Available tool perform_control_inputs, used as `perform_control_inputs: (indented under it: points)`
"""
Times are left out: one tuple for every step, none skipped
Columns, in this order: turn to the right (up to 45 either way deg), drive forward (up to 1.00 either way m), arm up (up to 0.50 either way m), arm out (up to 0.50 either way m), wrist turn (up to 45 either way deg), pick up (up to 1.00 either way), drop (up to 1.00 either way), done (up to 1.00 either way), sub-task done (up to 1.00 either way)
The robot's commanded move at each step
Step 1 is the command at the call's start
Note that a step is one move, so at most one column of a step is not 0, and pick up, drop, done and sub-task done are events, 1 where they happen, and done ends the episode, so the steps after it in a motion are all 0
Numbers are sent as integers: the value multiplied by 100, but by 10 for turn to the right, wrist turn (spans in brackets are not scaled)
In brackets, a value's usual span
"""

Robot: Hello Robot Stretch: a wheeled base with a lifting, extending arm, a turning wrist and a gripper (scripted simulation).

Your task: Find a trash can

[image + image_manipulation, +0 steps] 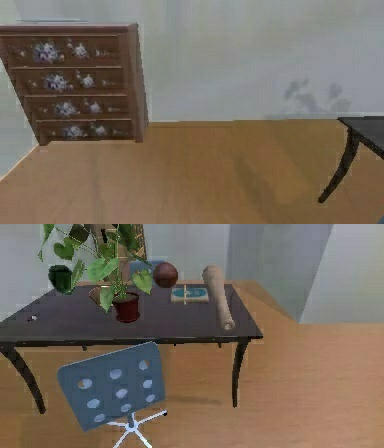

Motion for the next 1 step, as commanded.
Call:
perform_control_inputs:
  points:
    - [30,0,0,0,0,0,0,0,0]
